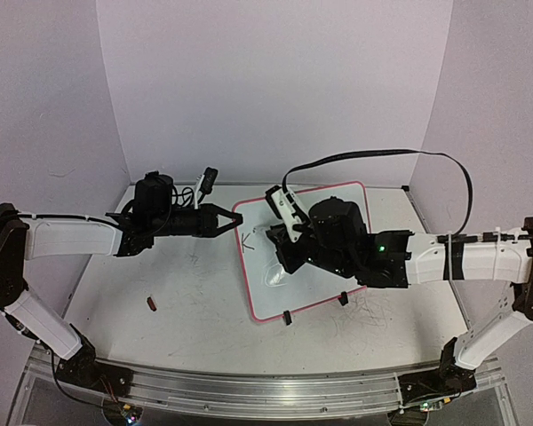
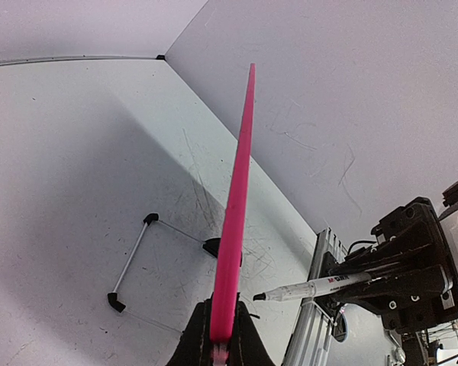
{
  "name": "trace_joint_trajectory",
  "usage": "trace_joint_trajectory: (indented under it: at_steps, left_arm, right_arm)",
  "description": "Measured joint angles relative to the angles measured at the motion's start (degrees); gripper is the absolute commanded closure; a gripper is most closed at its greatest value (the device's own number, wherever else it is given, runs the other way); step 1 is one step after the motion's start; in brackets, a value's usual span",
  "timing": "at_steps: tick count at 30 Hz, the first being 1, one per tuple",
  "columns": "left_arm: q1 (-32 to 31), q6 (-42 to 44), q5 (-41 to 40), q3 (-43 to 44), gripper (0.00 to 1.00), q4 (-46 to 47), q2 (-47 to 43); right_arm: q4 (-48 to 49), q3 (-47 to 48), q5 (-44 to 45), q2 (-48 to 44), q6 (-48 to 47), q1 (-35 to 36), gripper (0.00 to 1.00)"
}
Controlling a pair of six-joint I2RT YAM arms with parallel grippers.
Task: Write a sentence on the whiteboard
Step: Write on the whiteboard with the whiteboard.
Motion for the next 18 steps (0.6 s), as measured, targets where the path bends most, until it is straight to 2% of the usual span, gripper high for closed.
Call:
trace_joint_trajectory:
  at_steps: [18]
  left_arm:
    - [0.0, 0.0, 0.0, 0.0, 1.0, 0.02, 0.0]
  right_arm:
    - [-0.52, 0.0, 0.35, 1.52, 0.18, 0.0, 1.0]
